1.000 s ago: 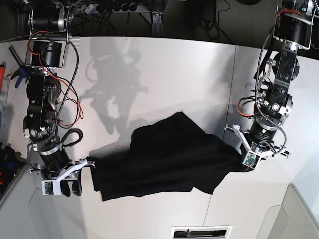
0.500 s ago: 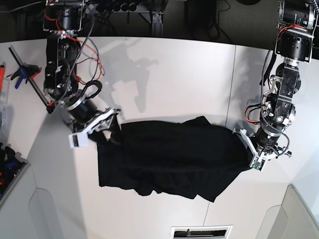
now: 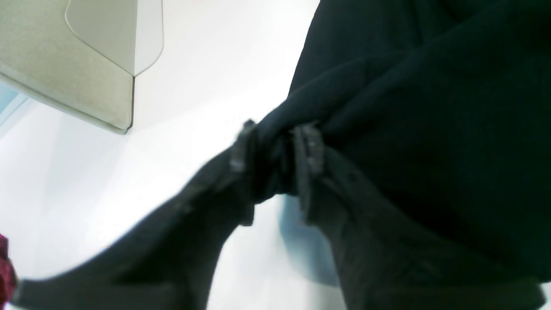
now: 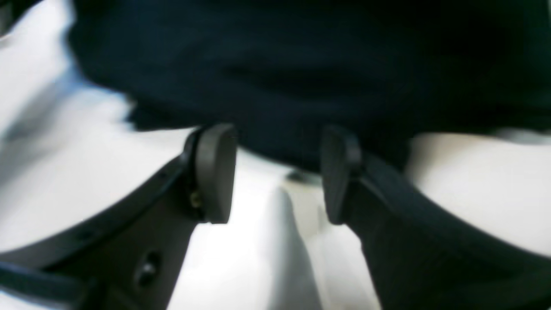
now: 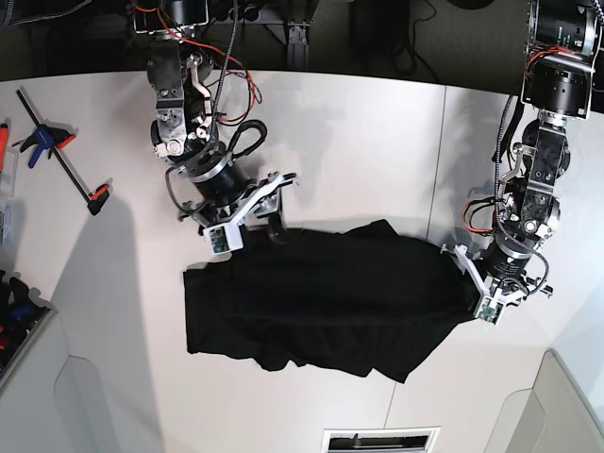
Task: Layout the t-shirt on the table in an organized manner, then fold the t-shirt properly
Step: 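Lower the t-shirt and release it from the left gripper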
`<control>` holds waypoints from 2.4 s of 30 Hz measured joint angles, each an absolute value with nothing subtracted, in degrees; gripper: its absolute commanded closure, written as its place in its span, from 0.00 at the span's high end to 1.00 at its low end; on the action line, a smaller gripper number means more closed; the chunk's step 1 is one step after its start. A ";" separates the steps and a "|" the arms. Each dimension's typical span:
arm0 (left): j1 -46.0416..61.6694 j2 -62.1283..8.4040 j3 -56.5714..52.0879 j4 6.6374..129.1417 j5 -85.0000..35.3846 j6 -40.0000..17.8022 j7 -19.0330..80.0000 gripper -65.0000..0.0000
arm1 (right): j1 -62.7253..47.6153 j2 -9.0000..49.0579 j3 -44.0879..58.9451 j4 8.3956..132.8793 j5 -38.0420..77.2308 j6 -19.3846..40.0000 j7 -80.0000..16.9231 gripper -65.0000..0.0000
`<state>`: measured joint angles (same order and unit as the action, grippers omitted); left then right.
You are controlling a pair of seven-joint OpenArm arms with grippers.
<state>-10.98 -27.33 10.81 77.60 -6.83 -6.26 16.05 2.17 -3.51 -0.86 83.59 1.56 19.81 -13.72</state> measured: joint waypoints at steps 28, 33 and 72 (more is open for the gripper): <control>7.31 -24.62 10.70 99.50 -16.58 -17.21 27.16 0.37 | 13.54 -3.53 -0.78 73.95 -4.14 18.63 -11.49 0.00; 6.81 -22.37 10.70 99.11 -15.81 -17.19 25.61 0.37 | 16.32 -3.53 -0.78 79.59 -4.08 18.61 -11.46 0.00; 10.28 -25.58 10.66 107.74 -16.29 -19.62 28.16 0.00 | 13.98 0.80 7.29 79.33 -2.94 16.03 -15.59 0.38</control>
<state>10.28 -25.58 10.66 107.74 -16.29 -19.62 28.16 13.98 0.80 7.29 79.33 -2.94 16.03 -15.59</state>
